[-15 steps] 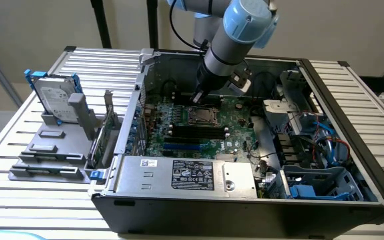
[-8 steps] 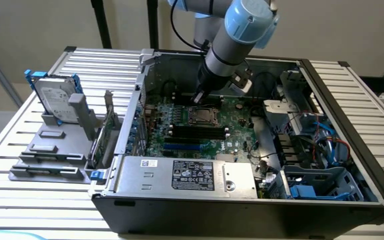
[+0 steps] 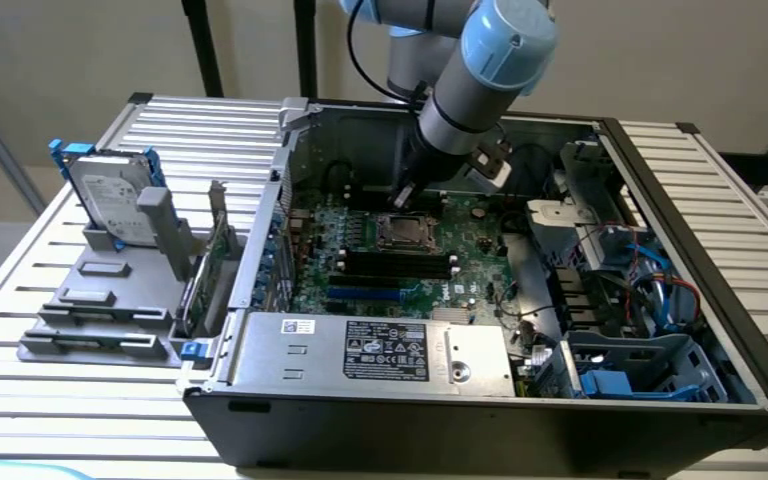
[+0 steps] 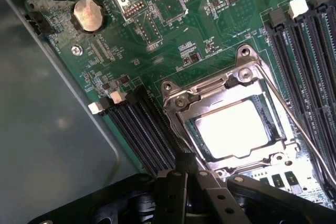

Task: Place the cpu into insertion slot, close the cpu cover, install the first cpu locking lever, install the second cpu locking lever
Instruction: 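Install the first cpu locking lever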

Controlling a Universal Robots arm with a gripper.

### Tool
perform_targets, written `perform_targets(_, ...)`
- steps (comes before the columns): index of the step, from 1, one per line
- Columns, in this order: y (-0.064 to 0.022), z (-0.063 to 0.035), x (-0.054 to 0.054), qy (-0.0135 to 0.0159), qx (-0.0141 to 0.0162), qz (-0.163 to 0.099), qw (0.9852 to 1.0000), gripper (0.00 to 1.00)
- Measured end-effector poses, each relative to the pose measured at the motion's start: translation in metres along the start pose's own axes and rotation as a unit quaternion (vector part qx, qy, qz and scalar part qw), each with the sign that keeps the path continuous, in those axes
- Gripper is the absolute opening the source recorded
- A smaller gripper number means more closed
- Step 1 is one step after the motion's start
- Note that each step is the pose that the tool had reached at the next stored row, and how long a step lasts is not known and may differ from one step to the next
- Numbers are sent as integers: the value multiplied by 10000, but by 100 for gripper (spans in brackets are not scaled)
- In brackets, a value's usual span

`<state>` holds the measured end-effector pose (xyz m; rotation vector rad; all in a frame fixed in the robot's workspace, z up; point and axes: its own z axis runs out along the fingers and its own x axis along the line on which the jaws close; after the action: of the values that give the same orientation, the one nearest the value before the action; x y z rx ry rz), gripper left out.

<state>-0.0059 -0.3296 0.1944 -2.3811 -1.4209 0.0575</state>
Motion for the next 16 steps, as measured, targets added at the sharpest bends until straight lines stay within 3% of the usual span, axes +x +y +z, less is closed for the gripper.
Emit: perform_targets(16,82,-6,36,-42,31,-95,9999,11)
